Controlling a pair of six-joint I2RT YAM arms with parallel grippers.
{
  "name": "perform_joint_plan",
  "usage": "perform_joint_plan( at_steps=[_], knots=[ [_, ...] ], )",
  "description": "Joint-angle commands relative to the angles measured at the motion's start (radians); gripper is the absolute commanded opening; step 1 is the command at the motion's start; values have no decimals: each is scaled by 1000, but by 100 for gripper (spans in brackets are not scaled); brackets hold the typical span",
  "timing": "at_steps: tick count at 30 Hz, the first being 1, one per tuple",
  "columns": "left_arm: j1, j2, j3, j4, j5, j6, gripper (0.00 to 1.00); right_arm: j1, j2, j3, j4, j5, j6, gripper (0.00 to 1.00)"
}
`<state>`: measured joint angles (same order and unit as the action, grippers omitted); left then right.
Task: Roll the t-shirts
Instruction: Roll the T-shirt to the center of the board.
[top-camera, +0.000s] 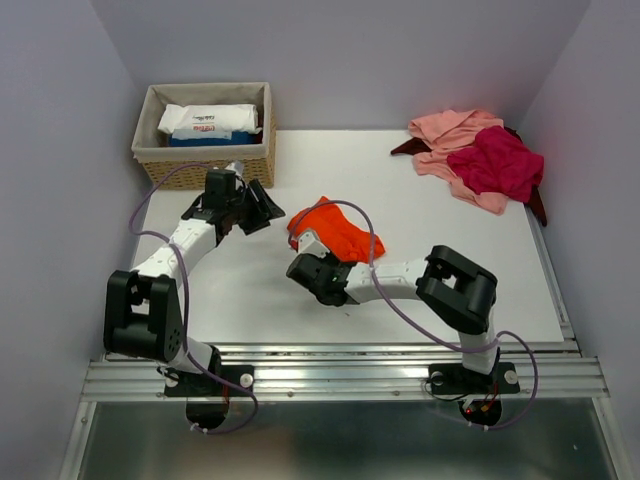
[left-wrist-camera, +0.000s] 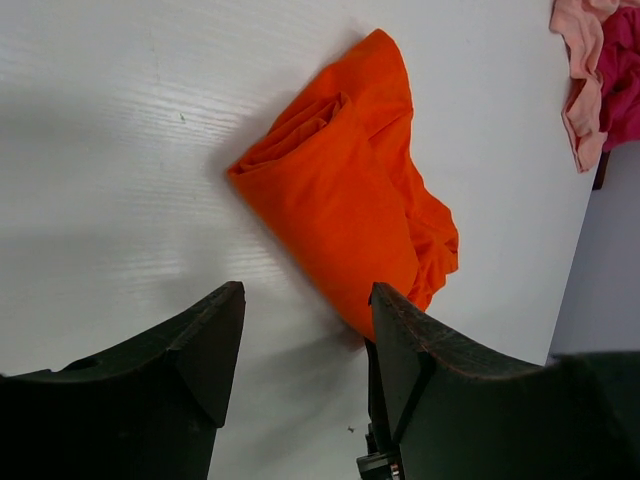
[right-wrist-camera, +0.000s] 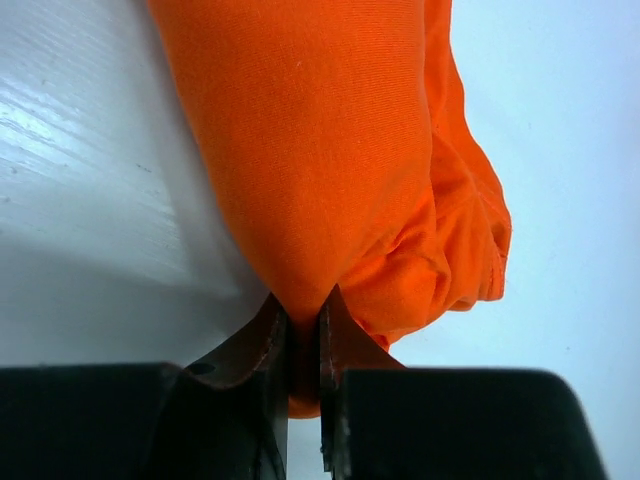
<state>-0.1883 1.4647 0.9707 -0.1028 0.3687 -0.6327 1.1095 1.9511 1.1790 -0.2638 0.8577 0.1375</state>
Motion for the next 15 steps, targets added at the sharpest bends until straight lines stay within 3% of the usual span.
perform_joint_plan(
  at_steps=[1, 8, 15],
  knots=[
    [-2, -87, -43, 25, 21, 4, 65, -2, -70, -16, 89, -71, 33, 1],
    [-3, -171, -162, 46, 9, -44, 72, -46, -144, -32, 92, -351, 97, 1],
    [-8, -187, -303, 187, 29, -88, 74, -92, -179, -51, 103, -546, 185, 1]
  ],
)
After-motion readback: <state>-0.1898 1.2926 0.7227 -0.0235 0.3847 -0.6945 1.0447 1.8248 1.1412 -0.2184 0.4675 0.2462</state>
